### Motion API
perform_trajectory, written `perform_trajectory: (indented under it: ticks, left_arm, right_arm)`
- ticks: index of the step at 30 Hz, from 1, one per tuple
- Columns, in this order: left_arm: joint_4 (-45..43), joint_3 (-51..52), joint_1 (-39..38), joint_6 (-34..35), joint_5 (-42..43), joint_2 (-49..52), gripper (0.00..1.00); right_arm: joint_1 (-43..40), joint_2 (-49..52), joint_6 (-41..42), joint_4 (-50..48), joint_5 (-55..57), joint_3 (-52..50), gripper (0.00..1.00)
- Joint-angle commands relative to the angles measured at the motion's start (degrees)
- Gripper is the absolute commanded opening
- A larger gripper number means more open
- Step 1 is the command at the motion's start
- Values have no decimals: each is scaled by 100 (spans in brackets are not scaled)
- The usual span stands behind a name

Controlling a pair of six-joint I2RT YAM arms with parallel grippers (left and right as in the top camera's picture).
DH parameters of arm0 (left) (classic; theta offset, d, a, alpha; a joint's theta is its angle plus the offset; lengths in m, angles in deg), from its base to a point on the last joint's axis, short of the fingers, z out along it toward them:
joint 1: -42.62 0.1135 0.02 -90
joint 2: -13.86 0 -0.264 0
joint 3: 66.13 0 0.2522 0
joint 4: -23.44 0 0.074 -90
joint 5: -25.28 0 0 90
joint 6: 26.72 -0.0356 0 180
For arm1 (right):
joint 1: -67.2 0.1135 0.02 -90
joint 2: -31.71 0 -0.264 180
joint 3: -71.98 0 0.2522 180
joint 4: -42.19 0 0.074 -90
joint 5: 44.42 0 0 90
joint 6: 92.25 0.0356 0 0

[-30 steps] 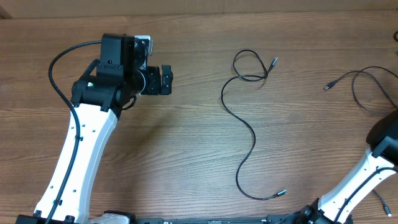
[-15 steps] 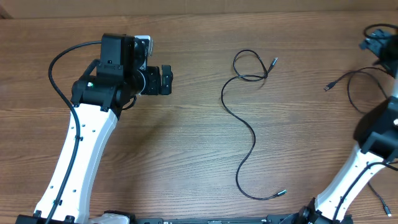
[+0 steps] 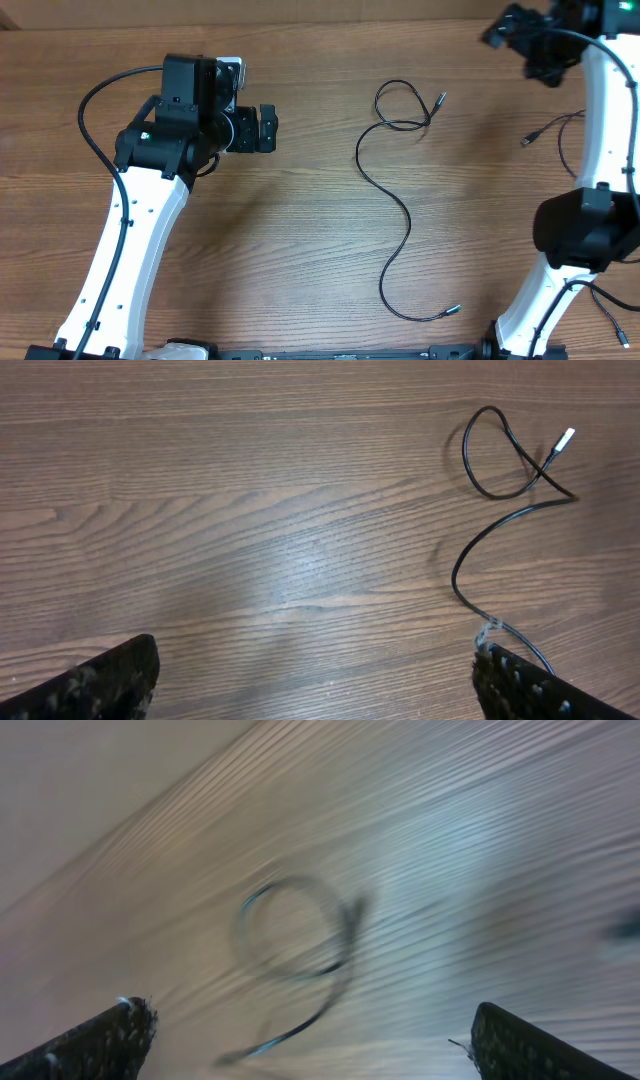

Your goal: Untangle cables

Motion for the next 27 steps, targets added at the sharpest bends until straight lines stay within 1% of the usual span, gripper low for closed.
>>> perform_trajectory:
  ticks: [1,3,5,6,7,14,21,27]
  left_arm:
    - [-2,-50,-4,52,-33,-105,100]
    - [-2,-50,-4,52,-33,-105,100]
    - [-2,-50,-4,52,-33,-105,100]
    - [-2,-50,-4,52,-33,-105,100]
    - [-2,-50,-4,52,-33,-105,100]
    - [-2,-50,-4,52,-33,-105,100]
    - [-2,-50,-4,52,-33,-105,100]
    - [-2,-50,-4,52,-33,-105,100]
  right_arm:
    - [529,-4,273,199,-782,20,100]
    - [883,-2,479,339,-680,17,100]
    - [1320,0,1246,619,70,9,100]
    - [1394,0,1414,684,234,9,100]
    - [1604,2,1751,807,612,9,100]
    - [2597,184,3040,831,2009,9,100]
    - [2846,634,3056,767,2216,-157,100]
    - [2844,903,3058,284,2203,-848,100]
